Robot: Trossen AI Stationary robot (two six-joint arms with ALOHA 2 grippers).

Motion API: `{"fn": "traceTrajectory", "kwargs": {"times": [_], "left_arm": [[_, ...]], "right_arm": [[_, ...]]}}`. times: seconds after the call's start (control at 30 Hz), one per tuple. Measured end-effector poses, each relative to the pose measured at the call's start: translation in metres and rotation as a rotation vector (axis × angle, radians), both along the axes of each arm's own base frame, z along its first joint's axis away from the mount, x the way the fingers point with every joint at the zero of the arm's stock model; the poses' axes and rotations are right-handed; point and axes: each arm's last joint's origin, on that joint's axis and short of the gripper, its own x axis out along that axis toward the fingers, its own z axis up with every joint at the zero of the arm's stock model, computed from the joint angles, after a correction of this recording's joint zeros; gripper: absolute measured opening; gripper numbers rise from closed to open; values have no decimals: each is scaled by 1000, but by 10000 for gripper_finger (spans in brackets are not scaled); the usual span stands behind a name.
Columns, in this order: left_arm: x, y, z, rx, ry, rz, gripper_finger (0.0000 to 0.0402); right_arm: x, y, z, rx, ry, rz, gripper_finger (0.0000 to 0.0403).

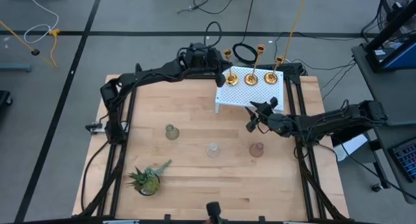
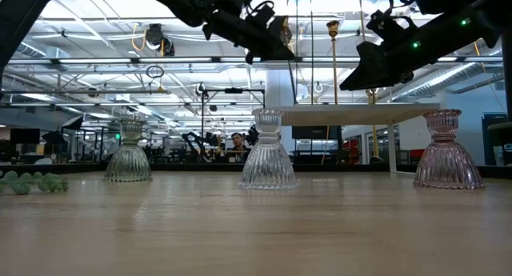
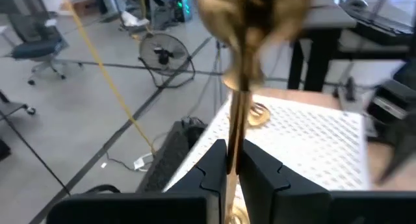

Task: Pick & Place candle stick holders
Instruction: Put the gold candle holder on the shelf

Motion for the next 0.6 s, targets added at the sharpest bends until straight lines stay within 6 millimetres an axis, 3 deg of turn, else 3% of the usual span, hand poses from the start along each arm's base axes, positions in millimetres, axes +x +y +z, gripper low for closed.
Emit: {"fn": "traceTrajectory", "kwargs": {"times": [0.3,0.6], "left_arm": [[-8,18,-3,-17,2,6,28],[-8,20,-6,18,22,-9,86]], "right_arm": [[0,0,0,0,0,0,144],[0,0,0,0,-1,0,144]]}}
